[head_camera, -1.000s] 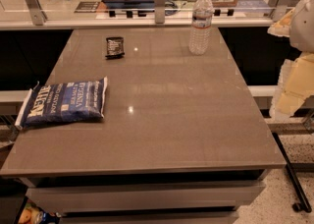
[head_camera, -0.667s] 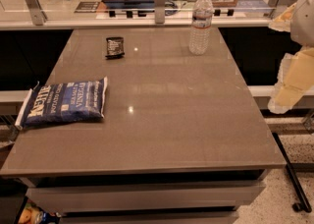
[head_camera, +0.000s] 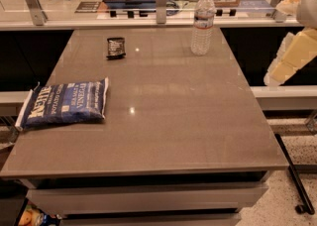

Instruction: Move water bottle near blue chip bag

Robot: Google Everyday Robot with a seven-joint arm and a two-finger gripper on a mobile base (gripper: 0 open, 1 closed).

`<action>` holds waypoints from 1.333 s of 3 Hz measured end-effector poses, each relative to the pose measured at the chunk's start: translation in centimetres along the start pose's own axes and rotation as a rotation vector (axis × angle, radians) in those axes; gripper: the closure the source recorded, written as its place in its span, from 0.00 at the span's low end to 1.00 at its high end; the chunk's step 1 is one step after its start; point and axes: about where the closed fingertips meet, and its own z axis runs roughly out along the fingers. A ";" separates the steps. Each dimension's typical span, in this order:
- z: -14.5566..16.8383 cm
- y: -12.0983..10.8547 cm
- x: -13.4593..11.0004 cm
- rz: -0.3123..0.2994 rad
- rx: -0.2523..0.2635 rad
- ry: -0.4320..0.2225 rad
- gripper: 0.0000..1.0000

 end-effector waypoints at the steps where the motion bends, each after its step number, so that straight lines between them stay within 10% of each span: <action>1: 1.5 -3.2 -0.2 0.048 0.041 -0.110 0.00; 4: 9.1 -7.8 -4.3 0.255 0.080 -0.384 0.00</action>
Offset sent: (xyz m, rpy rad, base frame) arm 0.1058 0.0040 -0.0063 0.3976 -0.1632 -0.0593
